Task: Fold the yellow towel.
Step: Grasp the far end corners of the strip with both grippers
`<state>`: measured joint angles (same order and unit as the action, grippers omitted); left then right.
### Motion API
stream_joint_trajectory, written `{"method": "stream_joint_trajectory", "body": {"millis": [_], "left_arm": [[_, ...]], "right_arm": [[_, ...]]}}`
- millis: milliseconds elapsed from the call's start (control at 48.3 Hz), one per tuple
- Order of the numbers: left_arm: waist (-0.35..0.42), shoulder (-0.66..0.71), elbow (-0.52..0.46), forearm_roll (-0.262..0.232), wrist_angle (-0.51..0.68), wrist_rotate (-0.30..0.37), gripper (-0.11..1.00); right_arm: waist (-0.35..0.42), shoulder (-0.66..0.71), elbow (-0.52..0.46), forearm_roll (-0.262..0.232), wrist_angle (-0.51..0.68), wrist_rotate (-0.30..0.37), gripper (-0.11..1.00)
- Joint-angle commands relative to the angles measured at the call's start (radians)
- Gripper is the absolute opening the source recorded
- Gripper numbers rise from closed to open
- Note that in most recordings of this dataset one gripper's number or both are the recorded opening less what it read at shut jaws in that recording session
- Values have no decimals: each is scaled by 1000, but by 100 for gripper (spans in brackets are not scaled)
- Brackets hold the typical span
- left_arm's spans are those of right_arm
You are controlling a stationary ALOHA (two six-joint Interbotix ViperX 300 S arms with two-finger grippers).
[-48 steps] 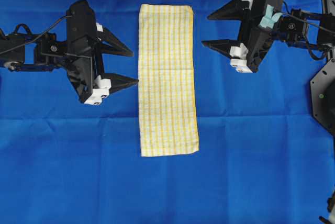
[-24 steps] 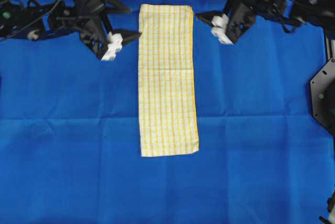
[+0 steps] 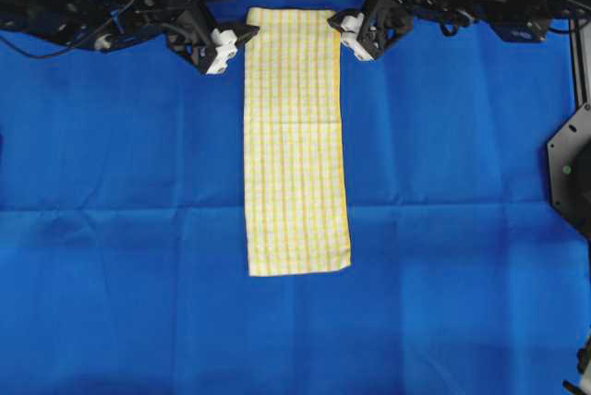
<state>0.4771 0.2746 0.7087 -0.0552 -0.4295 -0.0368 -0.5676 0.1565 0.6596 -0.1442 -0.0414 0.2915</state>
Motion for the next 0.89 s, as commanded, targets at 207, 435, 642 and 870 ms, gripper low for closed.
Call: {"method": "stream_joint_trajectory", "body": {"millis": [207, 435, 642, 870], "left_arm": [[25, 98, -89, -2, -18, 0, 83], [46, 98, -87, -8, -9, 2, 65], [67, 101, -98, -6, 3, 40, 13], [69, 100, -104, -6, 3, 49, 4]], "right_arm": [[-2, 32, -26, 44, -20, 5, 76], [-2, 35, -21, 63, -20, 5, 60], [9, 35, -20, 63, -23, 5, 4], [12, 34, -15, 67, -38, 6, 4]]}}
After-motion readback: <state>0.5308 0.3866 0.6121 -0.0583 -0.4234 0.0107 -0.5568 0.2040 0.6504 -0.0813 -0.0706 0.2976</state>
